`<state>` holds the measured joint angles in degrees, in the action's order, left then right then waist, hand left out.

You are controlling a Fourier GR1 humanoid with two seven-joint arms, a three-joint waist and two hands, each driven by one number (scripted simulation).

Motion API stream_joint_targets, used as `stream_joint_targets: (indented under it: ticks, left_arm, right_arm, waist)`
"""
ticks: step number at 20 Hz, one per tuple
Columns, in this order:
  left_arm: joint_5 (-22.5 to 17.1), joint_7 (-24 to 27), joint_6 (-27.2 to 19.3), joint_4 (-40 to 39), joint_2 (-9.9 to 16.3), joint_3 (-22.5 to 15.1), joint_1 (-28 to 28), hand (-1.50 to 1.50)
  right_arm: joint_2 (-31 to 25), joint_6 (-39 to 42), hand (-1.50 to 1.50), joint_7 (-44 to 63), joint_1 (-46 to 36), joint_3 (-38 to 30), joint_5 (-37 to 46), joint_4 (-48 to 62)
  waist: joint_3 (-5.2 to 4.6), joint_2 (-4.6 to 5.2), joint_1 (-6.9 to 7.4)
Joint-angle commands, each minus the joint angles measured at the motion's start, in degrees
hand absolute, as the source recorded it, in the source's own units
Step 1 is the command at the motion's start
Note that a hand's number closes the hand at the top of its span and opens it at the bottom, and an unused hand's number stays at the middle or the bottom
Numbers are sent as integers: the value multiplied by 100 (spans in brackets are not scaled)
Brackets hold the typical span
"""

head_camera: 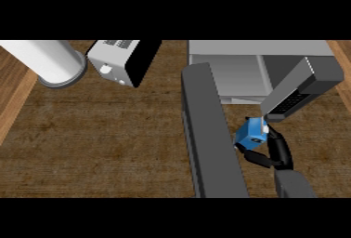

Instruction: Pick up the milk, place it into the microwave and close the microwave

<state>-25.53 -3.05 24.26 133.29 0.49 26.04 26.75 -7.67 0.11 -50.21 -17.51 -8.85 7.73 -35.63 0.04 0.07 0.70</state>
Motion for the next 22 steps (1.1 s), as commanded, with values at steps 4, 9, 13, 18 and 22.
stream_joint_targets:
  ticks: [4, 9, 13, 18, 22]
  left_arm:
    - [-328, 101, 270, -23, -1, 333, 147, -150]
    - [-498, -129, 158, 39, 210, 427, 10, -150]
    - [-27, -71, 112, -27, -29, 16, -180, -150]
    - [-267, -72, 185, -134, 70, 266, -79, -150]
    - [42, 35, 262, -277, -32, 140, -165, -150]
  right_arm:
    - [-158, -246, 150, -847, -304, 107, 315, 392]
    - [-69, -164, 150, -1153, -762, -244, 28, 1000]
    - [-659, 32, 150, -1686, -1124, -606, -36, 1899]
    - [-757, 872, 150, -1667, -1192, -401, 19, 1840]
    - [-413, 1198, 150, -1737, -987, -172, 32, 1525]
  waist:
    - [-2, -9, 5]
    - [1, 3, 16]
    - [18, 65, 113]
    - [9, 27, 69]
    - [2, 5, -10]
